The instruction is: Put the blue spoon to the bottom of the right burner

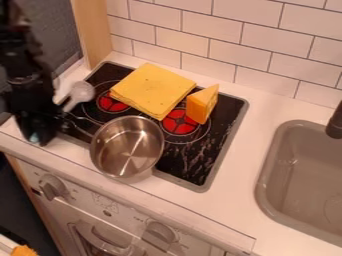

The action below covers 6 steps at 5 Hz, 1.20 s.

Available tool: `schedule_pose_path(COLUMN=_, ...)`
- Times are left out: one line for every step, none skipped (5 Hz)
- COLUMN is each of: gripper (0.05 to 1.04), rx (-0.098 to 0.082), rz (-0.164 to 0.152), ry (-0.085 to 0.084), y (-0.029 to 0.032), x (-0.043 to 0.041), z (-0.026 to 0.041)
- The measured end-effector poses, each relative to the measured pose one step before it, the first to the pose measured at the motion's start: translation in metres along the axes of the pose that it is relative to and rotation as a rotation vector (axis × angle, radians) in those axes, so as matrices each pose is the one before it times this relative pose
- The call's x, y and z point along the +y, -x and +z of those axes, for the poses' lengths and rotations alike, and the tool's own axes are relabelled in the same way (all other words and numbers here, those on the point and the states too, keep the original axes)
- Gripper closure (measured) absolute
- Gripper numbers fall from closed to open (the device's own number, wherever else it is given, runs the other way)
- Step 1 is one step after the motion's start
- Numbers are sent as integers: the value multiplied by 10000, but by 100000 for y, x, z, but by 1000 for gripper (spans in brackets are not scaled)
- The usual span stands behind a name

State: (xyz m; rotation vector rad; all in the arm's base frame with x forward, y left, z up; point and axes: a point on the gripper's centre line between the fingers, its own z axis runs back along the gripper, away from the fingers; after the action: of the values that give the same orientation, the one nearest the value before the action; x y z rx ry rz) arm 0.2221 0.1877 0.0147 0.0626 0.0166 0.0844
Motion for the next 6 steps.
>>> schedule_pose_path(gripper=745, rx=-943, rz=316, ry=-1, y=-313, x=3, z=4207)
schedule_pose_path(gripper=745, rx=-549, rz=-589, ry=368, y=-1386, x=-3668, z=3373)
schedule_pose_path(gripper=745, rx=-99, rz=-895, ry=819, y=-1181, x=-4870, z=1350)
schedule_pose_path(gripper=745, rx=510, rz=-514, ry=223, y=-980, x=-5136, z=-371)
schedule_pose_path(gripper=745, rx=527, rz=-174, ry=-21, y=657, x=-4823, z=-1837)
schedule_pose_path(gripper=745, rx=181, rz=355, ry=-145, y=218, x=-5019, z=-1348)
